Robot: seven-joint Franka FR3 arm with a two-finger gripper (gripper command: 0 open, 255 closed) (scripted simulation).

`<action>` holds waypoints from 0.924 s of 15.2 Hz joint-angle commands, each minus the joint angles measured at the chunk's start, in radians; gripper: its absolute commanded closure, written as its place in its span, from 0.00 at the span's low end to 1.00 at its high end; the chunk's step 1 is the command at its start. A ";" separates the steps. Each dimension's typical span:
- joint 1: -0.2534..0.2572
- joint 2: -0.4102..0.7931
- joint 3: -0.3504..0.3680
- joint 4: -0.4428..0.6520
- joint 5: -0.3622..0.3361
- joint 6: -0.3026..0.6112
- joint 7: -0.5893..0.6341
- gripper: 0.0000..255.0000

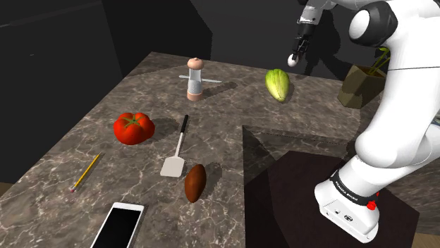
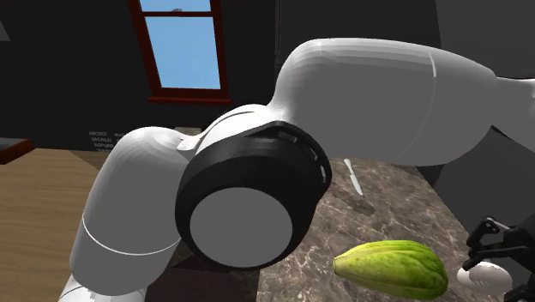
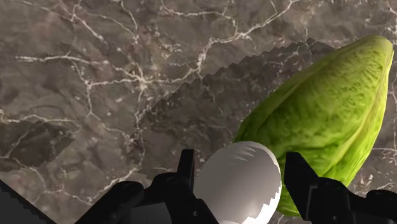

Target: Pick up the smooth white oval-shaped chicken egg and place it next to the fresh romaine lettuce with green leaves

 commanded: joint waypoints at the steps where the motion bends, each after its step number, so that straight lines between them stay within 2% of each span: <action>1: 0.004 -0.003 0.000 -0.030 0.000 0.028 -0.001 1.00; 14: 0.015 0.015 0.004 -0.178 0.006 0.192 -0.017 1.00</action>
